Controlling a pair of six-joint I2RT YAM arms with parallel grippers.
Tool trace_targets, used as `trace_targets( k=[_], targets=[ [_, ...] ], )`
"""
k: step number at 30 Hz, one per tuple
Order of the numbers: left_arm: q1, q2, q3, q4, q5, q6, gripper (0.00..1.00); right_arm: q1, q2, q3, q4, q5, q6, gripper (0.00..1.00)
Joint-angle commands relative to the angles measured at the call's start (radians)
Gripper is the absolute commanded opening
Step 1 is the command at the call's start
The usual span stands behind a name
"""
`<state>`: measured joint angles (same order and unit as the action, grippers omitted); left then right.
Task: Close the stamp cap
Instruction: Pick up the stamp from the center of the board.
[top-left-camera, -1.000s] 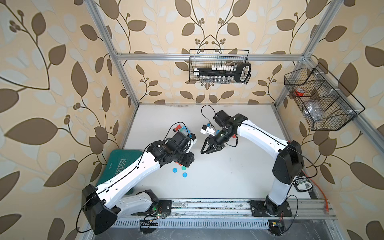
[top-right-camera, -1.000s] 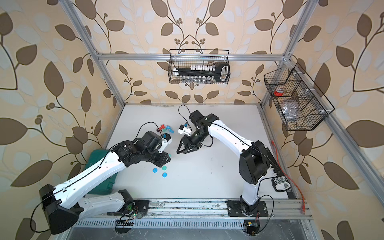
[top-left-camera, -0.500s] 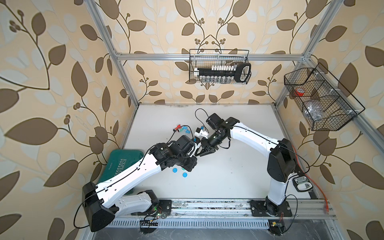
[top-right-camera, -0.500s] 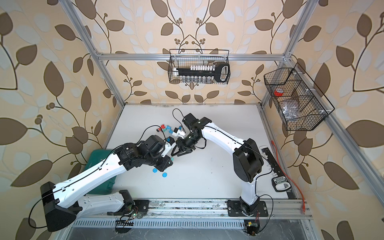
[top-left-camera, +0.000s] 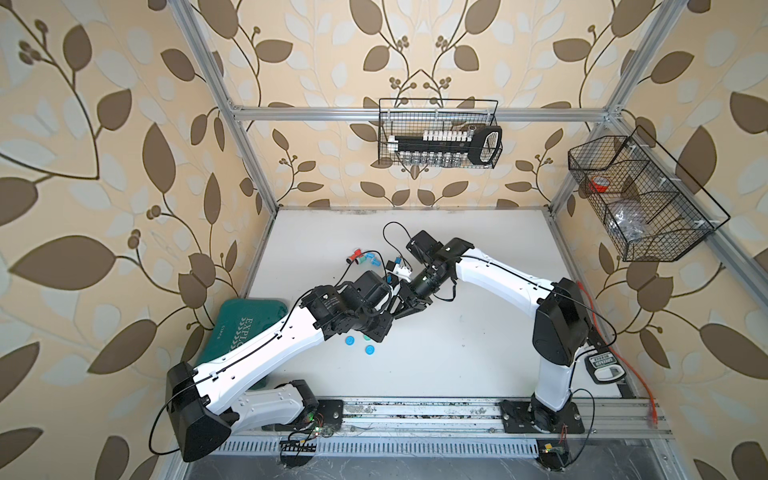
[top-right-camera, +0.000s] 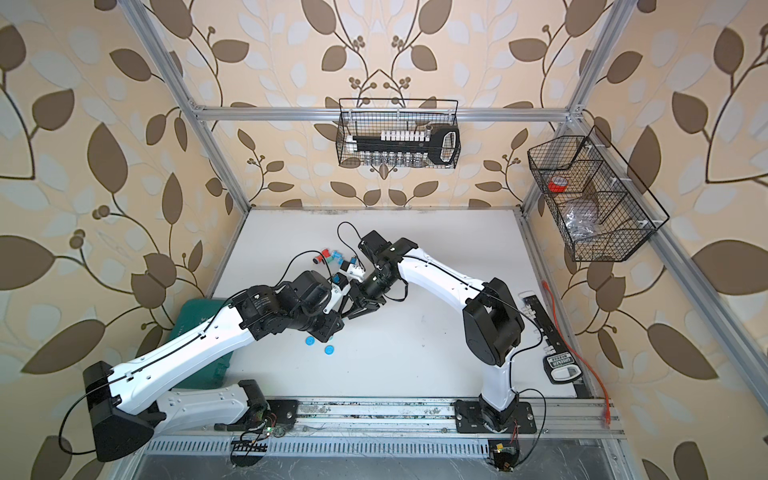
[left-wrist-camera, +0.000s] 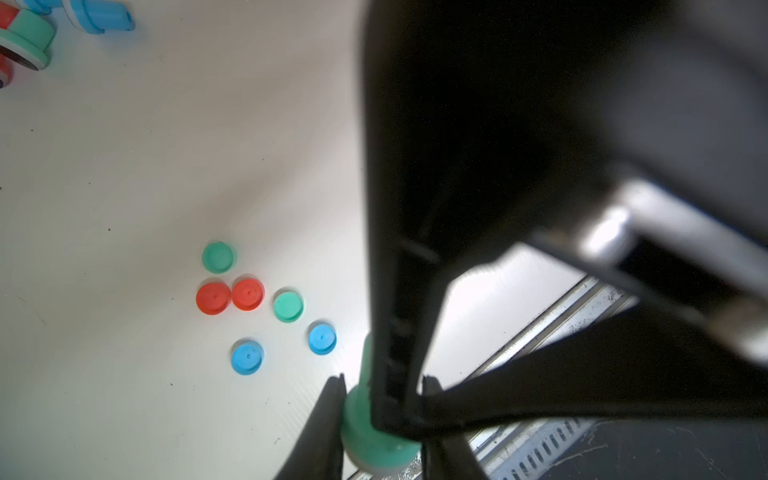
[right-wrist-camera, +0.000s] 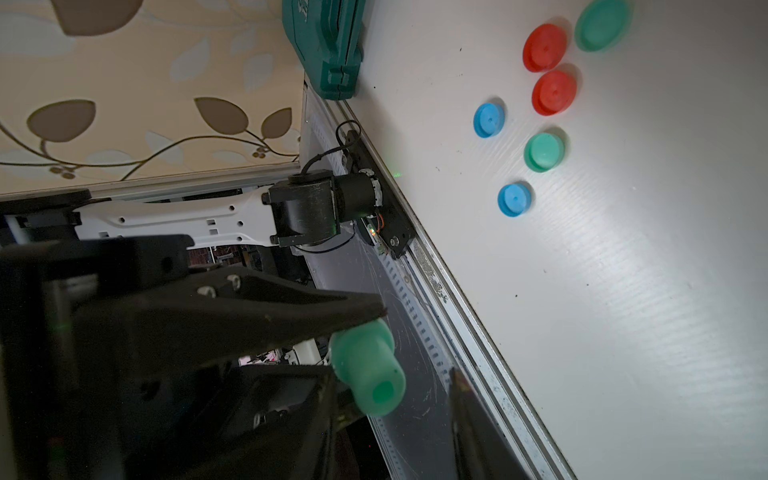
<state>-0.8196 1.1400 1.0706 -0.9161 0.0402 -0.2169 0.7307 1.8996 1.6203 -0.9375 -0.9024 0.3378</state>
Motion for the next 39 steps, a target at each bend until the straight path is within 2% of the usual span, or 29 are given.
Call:
trace_targets(
  k=[1, 17, 24, 30, 37, 39],
  targets=[
    [-0.013, 0.009, 0.045, 0.025, -0.034, -0.004, 0.23, 0.027, 0.01, 0.005, -0.026, -0.036, -0.033, 0.37],
    [-0.032, -0.003, 0.049, 0.063, -0.013, -0.008, 0.23, 0.052, 0.01, -0.021, 0.082, -0.131, 0.027, 0.35],
    [-0.036, -0.002, 0.056, 0.08, -0.017, -0.008, 0.23, 0.077, 0.019, -0.029, 0.079, -0.144, 0.02, 0.29],
    [-0.036, -0.005, 0.06, 0.091, -0.033, -0.005, 0.23, 0.103, 0.035, -0.023, 0.055, -0.156, -0.004, 0.28],
    [-0.036, -0.002, 0.066, 0.107, -0.044, -0.013, 0.23, 0.116, 0.043, -0.011, 0.071, -0.159, 0.013, 0.12],
    [-0.036, -0.006, 0.066, 0.112, -0.052, -0.016, 0.23, 0.116, 0.04, -0.011, 0.077, -0.161, 0.019, 0.1]
  ],
)
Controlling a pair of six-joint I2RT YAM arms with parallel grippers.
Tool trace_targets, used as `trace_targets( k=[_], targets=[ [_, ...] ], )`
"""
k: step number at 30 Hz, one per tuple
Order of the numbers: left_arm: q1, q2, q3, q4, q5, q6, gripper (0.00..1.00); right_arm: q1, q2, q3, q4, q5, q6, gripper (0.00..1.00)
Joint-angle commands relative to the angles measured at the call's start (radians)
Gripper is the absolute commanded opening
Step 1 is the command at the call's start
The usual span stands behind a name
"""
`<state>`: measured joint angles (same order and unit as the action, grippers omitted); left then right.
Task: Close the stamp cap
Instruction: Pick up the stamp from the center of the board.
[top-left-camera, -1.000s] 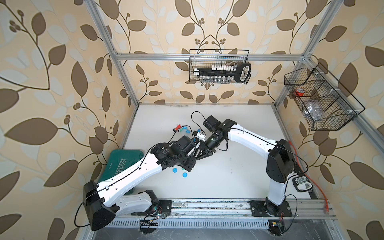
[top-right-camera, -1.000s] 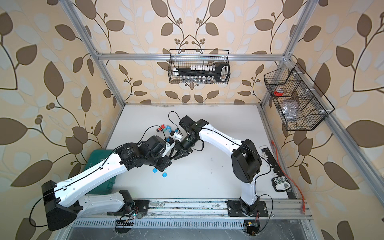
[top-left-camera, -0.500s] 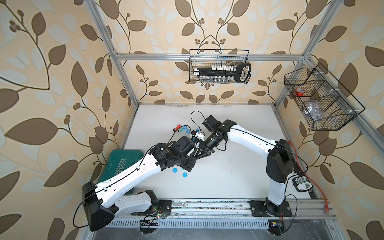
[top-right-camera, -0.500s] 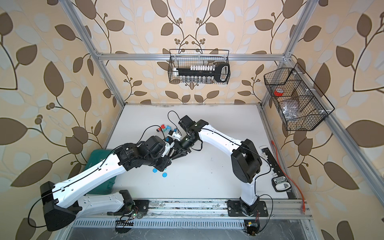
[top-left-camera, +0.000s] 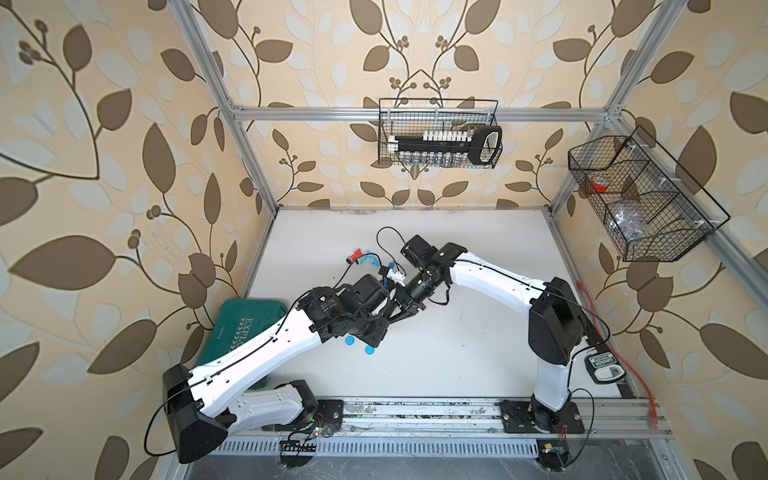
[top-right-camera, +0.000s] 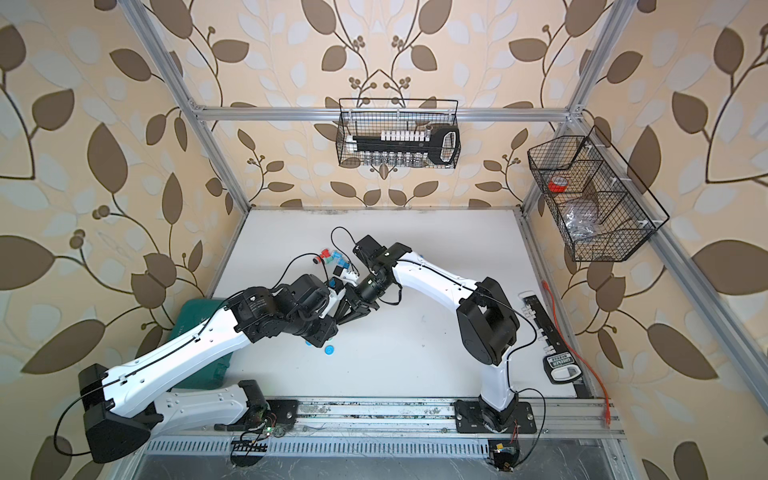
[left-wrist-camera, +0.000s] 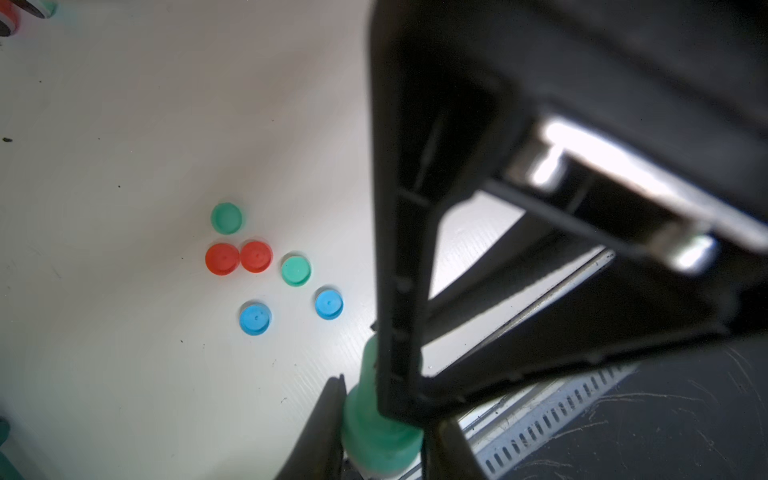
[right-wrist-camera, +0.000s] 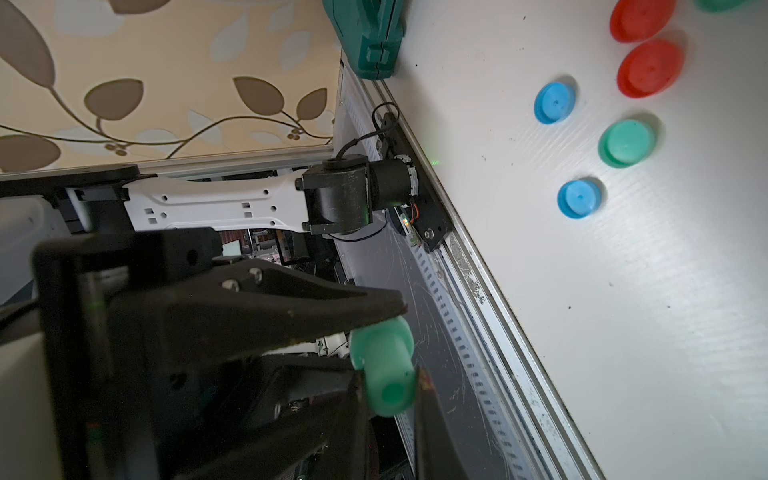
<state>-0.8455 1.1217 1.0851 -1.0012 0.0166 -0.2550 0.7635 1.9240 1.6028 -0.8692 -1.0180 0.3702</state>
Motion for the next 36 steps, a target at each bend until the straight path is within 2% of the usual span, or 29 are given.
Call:
trace_targets(
  k=[1, 8, 18, 23, 32, 36],
  targets=[
    [-0.01, 0.009, 0.05, 0.2, -0.034, 0.018, 0.23, 0.082, 0.014, 0.005, 0.012, -0.048, -0.01, 0.1],
    [-0.01, 0.001, 0.052, 0.206, -0.064, 0.006, 0.25, 0.082, 0.005, -0.014, 0.019, -0.053, -0.007, 0.06],
    [-0.011, -0.016, 0.053, 0.185, -0.064, -0.013, 0.43, 0.051, -0.006, -0.035, 0.016, -0.007, -0.002, 0.06],
    [-0.01, -0.031, 0.044, 0.179, -0.069, -0.021, 0.46, 0.02, -0.014, -0.041, -0.018, 0.025, -0.026, 0.06],
    [-0.01, -0.049, 0.053, 0.124, -0.098, -0.013, 0.48, -0.066, -0.026, -0.027, -0.18, 0.225, -0.126, 0.07],
    [-0.01, -0.059, 0.047, 0.094, -0.132, -0.024, 0.48, -0.135, -0.047, -0.015, -0.234, 0.329, -0.16, 0.08]
  ],
)
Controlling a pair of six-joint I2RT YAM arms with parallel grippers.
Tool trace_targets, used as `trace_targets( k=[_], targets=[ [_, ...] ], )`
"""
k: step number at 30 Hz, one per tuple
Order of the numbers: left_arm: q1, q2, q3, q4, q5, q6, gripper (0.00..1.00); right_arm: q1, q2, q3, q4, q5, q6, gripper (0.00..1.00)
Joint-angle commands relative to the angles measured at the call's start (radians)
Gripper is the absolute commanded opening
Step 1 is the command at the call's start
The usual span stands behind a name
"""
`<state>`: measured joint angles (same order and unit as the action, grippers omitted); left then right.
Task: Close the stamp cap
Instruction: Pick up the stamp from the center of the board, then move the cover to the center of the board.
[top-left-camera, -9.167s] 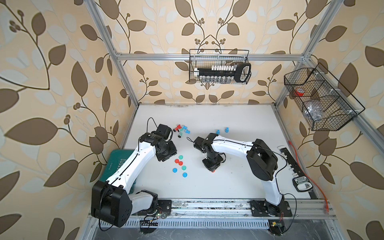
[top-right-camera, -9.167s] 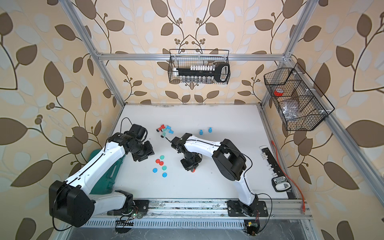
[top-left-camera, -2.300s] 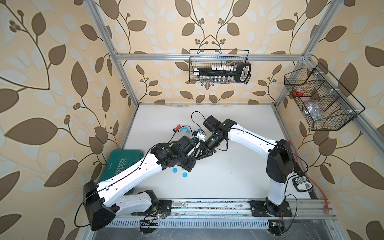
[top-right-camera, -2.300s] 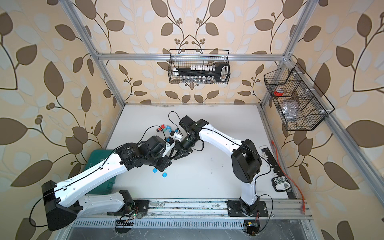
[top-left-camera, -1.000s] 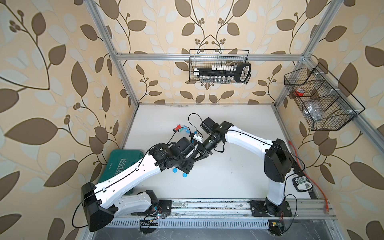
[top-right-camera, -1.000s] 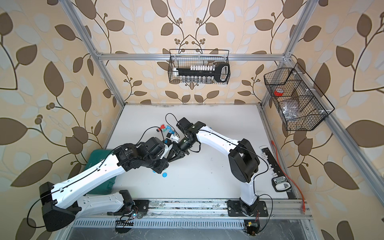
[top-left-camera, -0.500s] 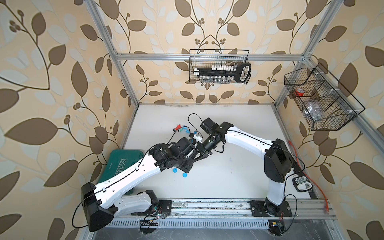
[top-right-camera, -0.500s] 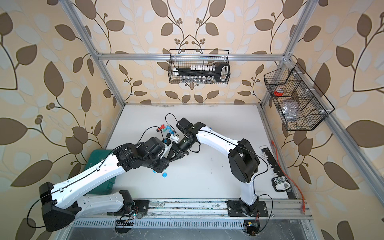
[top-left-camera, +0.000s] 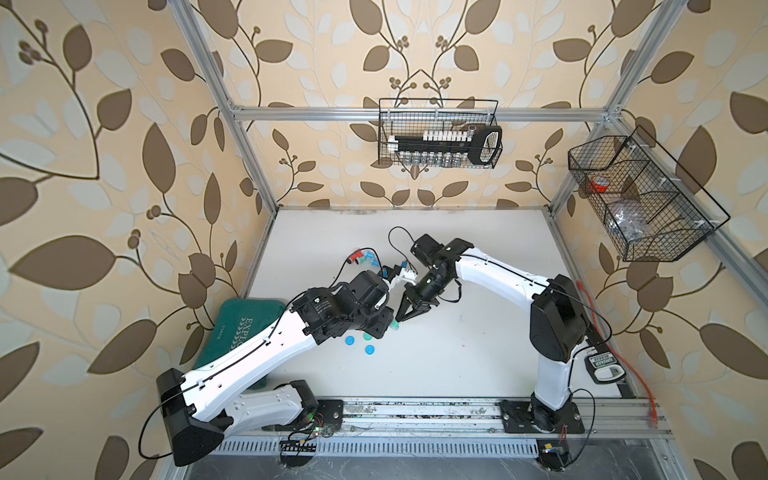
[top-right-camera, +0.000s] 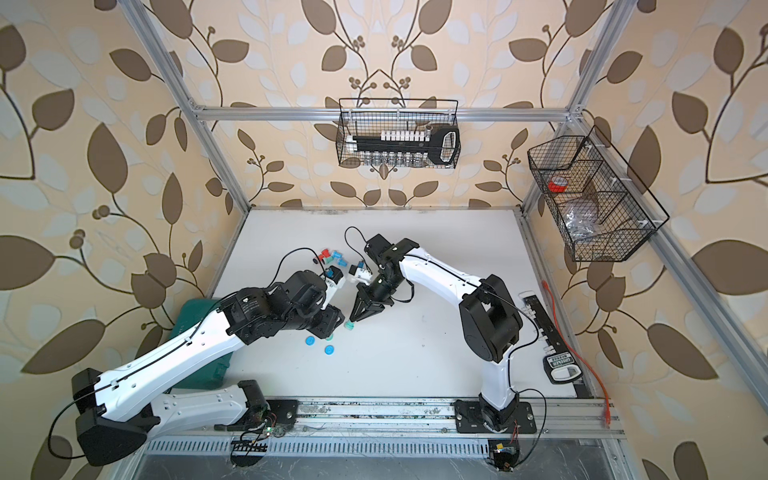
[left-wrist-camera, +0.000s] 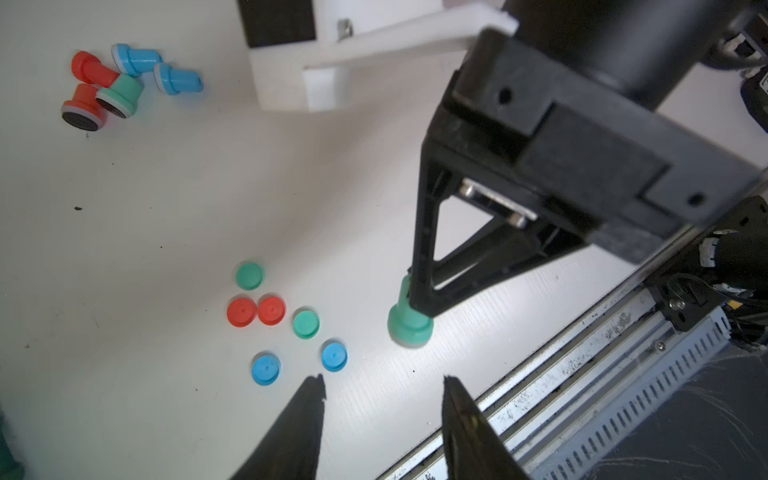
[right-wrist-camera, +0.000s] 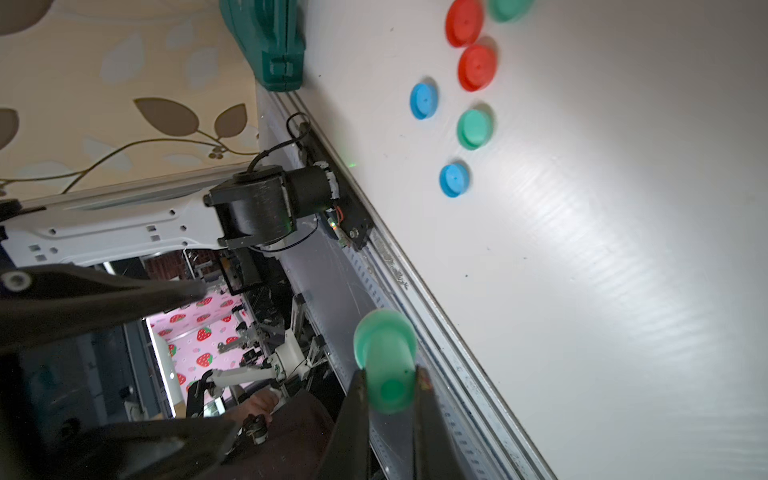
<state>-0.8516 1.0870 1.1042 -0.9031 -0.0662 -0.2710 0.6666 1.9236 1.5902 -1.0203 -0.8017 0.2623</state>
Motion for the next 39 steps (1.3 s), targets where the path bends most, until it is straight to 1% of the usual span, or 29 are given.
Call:
trace_targets(
  k=[1, 3, 5, 8, 12, 13, 15, 20, 22, 28, 39],
  targets=[
    [-0.003, -0.027, 0.022, -0.012, -0.074, -0.012, 0.49, -0.053, -0.055, 0.002, -0.098, 0.139, -0.059, 0.08],
    [-0.001, -0.02, 0.001, -0.022, -0.131, -0.032, 0.49, -0.077, -0.072, 0.013, -0.125, 0.193, -0.073, 0.08],
    [0.021, 0.021, -0.02, -0.051, -0.144, -0.053, 0.44, -0.093, -0.093, 0.016, -0.143, 0.238, -0.081, 0.08],
    [0.089, 0.098, -0.055, -0.044, -0.066, -0.089, 0.34, -0.1, -0.123, 0.017, -0.159, 0.279, -0.087, 0.08],
    [0.193, 0.104, -0.15, 0.108, 0.067, -0.132, 0.29, -0.102, -0.146, -0.003, -0.159, 0.291, -0.081, 0.08],
    [0.225, 0.109, -0.165, 0.131, 0.1, -0.14, 0.28, -0.102, -0.151, -0.009, -0.158, 0.29, -0.08, 0.08],
    [0.251, 0.136, -0.175, 0.139, 0.138, -0.14, 0.26, -0.101, -0.161, -0.02, -0.155, 0.289, -0.078, 0.08],
    [0.25, 0.216, -0.207, 0.171, 0.228, -0.151, 0.23, -0.109, -0.172, -0.041, -0.143, 0.28, -0.077, 0.08],
    [0.251, 0.239, -0.222, 0.183, 0.238, -0.157, 0.22, -0.109, -0.173, -0.044, -0.139, 0.275, -0.075, 0.08],
    [0.25, 0.257, -0.259, 0.188, 0.208, -0.167, 0.21, -0.112, -0.185, -0.06, -0.131, 0.274, -0.072, 0.08],
    [0.251, 0.347, -0.258, 0.22, 0.178, -0.157, 0.2, -0.123, -0.194, -0.08, -0.119, 0.265, -0.067, 0.08]
  ],
)
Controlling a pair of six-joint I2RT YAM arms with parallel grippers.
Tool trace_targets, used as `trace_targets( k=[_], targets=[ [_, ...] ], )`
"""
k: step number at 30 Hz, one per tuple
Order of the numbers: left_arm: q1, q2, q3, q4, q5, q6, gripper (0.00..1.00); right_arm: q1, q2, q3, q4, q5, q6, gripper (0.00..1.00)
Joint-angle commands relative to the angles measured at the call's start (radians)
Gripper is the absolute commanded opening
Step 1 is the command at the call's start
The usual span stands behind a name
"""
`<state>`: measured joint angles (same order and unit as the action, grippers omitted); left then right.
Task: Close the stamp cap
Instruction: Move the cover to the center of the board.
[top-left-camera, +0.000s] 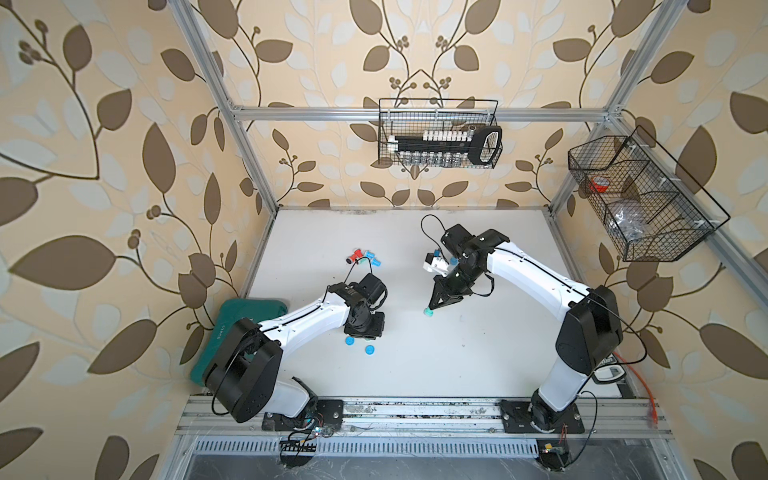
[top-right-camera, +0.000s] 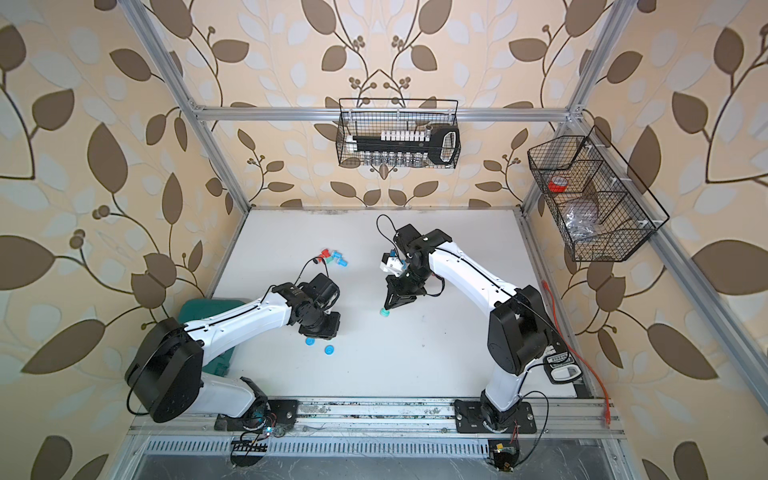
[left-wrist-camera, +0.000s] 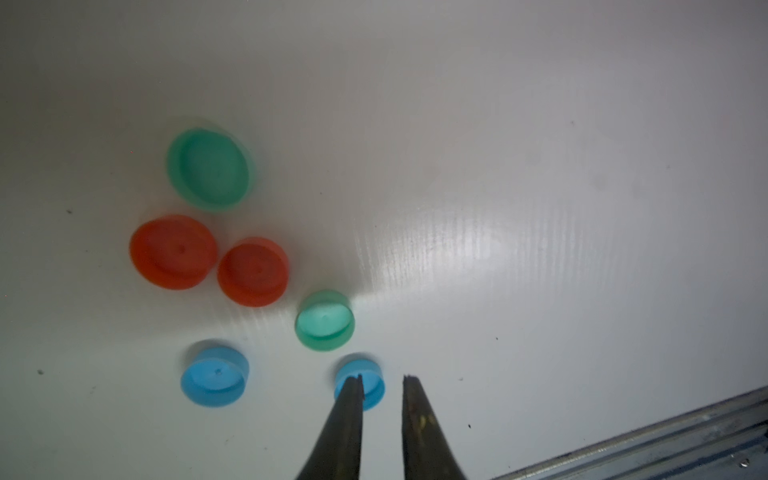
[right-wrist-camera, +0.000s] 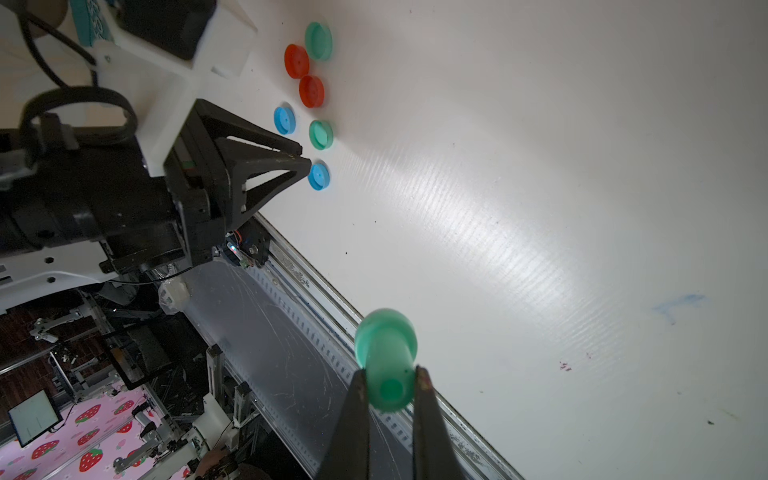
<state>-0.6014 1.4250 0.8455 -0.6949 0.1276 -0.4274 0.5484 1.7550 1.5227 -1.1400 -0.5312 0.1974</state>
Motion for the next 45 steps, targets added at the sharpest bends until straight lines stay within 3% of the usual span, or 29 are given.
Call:
trace_targets(
  k=[1, 24, 37, 40, 45],
  targets=[
    [0.001, 0.009, -0.002, 0.015, -0.023, 0.001, 0.2, -0.007, -0.027, -0.013, -0.001, -0.006, -0.003, 0.08],
    [0.027, 0.107, -0.005, 0.03, -0.071, 0.01, 0.2, -0.044, -0.014, -0.004, -0.003, -0.033, -0.019, 0.08],
    [0.024, 0.16, -0.007, 0.068, -0.016, -0.012, 0.2, -0.061, -0.008, 0.009, -0.007, -0.037, -0.023, 0.08],
    [-0.006, 0.186, 0.003, 0.089, 0.003, -0.039, 0.2, -0.067, -0.011, 0.023, -0.009, -0.028, -0.017, 0.08],
    [-0.136, 0.279, 0.088, 0.111, 0.008, -0.1, 0.2, -0.095, -0.036, 0.03, 0.002, 0.011, 0.004, 0.08]
  ],
)
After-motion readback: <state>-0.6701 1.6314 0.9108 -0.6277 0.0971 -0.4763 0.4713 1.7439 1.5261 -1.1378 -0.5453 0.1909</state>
